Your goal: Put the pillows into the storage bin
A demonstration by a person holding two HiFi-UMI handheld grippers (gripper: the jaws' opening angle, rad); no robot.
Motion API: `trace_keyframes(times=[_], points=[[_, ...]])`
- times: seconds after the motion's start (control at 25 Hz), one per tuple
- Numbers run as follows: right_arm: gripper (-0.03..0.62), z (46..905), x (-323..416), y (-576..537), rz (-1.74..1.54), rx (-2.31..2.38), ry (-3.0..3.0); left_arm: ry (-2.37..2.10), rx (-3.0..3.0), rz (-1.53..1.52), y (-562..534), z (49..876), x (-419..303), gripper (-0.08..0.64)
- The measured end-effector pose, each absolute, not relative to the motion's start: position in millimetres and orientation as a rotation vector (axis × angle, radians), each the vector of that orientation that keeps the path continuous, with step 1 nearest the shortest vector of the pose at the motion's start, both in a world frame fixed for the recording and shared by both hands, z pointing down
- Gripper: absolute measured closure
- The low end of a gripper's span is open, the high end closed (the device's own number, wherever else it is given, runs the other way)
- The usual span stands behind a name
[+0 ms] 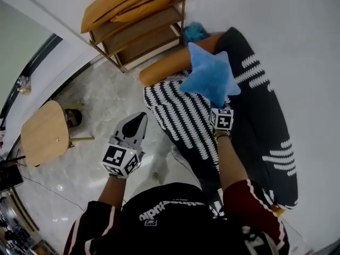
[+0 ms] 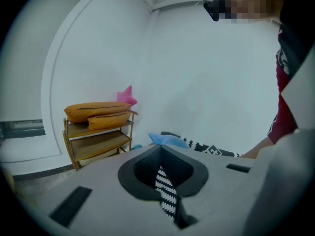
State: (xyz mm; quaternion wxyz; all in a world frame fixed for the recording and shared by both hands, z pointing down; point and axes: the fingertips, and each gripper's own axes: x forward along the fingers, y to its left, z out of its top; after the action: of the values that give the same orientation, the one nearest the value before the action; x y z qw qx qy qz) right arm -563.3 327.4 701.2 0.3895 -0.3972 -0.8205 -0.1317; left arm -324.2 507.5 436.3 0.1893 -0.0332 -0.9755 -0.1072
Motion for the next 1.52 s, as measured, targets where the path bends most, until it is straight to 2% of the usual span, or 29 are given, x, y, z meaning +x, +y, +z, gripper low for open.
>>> trace_keyframes(times=[0.4,1.12,1.52], points=[[0.512,591.5,-484.4,304.4,-0.37,-1.007,-2.19,-2.904,-0.086,-0.272,520.1,367.3,-238.2,0.557],[0.508,461.0,-219.0,249.8,-0.269,-1.052,-2.338,-3.032,0.101,-0.269,450.5,293.8,-45.2,0.557],[0.505,419.7,-137.9,192.1,-0.246,-1.043,-2.402,-3.048,0.243,-0.254,400.4,284.3,-23.4,0.557]])
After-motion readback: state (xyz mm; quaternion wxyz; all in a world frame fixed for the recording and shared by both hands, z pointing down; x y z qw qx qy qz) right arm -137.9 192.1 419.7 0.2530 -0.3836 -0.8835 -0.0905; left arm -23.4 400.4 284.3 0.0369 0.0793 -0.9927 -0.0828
